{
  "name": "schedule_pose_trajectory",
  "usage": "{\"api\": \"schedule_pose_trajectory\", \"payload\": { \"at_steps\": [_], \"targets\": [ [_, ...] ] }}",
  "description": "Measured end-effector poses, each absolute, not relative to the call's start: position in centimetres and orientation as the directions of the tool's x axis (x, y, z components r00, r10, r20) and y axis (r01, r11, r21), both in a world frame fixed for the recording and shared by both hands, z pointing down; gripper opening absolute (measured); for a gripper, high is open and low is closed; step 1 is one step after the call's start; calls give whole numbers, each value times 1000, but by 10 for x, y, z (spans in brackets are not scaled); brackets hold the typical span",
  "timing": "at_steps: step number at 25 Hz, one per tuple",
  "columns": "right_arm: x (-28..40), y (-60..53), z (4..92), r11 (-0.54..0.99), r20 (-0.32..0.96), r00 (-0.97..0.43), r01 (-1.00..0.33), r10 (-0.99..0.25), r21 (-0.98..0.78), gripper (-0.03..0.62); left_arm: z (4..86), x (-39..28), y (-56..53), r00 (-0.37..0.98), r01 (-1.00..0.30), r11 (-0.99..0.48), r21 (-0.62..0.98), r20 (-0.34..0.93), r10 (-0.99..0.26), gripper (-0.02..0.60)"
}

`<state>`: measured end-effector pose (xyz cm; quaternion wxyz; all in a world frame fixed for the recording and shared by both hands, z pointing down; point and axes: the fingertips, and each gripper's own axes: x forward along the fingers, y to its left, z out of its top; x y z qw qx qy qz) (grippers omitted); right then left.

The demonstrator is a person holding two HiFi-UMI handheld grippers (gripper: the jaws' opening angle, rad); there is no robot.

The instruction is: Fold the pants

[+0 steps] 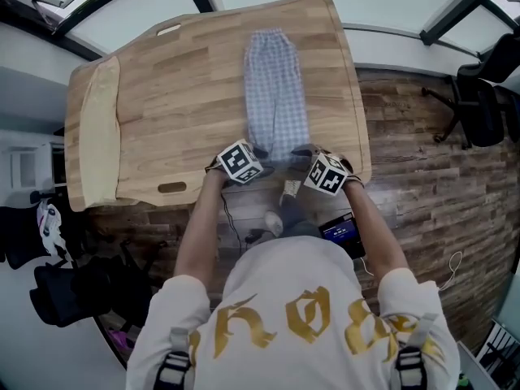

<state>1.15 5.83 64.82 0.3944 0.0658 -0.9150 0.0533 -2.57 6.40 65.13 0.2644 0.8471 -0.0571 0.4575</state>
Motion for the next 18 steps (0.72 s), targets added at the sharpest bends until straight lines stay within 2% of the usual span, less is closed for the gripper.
{"api": "schedule_pose_trajectory", "payload": {
  "at_steps": [3,7,9,11,15,18],
  "targets": [
    [13,56,661,989,746,-663,-143,-63,-43,196,663,-27,61,550,-336,-854,396,819,164,207],
    [14,45,665,988,725,-680,-155,-111,6,134,672,-27,56,542,-336,-861,381,826,154,193],
    [14,43,666,987,708,-696,-158,-119,11,129,671,-27,53,552,-329,-866,377,821,147,174],
    [15,45,665,990,695,-712,-142,-99,-5,129,670,-28,52,569,-314,-872,377,810,146,163],
    [17,56,664,999,705,-709,-46,-18,-21,183,669,-29,55,594,-285,-880,381,791,150,161],
    [18,53,666,998,719,-693,-13,-49,55,169,670,-30,52,606,-318,-862,395,784,136,154]
  ]
}}
